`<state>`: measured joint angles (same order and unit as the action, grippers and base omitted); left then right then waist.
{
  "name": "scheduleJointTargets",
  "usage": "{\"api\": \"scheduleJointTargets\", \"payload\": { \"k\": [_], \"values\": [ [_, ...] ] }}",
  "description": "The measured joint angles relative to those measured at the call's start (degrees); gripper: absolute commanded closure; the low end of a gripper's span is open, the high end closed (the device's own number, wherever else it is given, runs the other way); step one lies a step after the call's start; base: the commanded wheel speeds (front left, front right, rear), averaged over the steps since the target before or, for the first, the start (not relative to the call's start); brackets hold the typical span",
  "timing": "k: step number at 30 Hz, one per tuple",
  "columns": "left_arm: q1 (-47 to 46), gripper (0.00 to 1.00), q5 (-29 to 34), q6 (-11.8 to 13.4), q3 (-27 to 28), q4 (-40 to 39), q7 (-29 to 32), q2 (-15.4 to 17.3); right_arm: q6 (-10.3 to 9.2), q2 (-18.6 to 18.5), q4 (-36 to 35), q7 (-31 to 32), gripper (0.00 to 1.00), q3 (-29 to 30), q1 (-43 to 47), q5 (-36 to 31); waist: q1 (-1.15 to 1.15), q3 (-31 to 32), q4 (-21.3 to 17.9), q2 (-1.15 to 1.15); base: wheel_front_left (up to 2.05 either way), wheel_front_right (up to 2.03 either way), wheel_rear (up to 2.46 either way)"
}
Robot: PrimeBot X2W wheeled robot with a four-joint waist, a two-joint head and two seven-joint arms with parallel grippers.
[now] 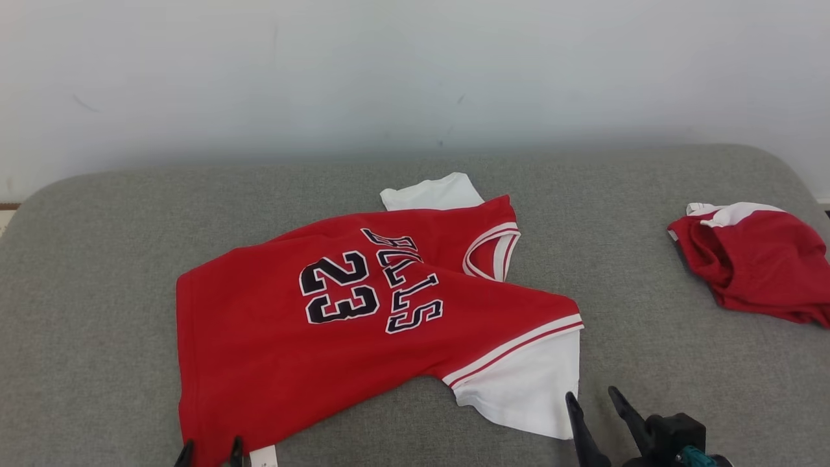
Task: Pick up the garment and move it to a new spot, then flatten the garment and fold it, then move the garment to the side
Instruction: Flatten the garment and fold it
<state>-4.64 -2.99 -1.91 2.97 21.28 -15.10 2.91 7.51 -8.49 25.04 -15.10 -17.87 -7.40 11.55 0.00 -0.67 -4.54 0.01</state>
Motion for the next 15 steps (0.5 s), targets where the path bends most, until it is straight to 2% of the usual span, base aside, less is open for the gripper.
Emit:
{"api": "scheduleJointTargets", "payload": {
  "k": [8,15],
  "values": [
    [-0.1,0.0,-0.3,0.0,-1.2,1.4,0.0,0.0,0.0,0.4,6.4,0.0,0.0,-2.2,-0.8,2.4,0.0,-2.0,0.8,0.0,0.0,0.0,0.0],
    [-0.6,0.0,0.0,-0.1,-1.4,1.4,0.0,0.0,0.0,1.3,9.7,0.0,0.0,-1.2,-2.8,4.4,0.0,-3.4,1.6,0.0,0.0,0.0,0.0]
  ]
}}
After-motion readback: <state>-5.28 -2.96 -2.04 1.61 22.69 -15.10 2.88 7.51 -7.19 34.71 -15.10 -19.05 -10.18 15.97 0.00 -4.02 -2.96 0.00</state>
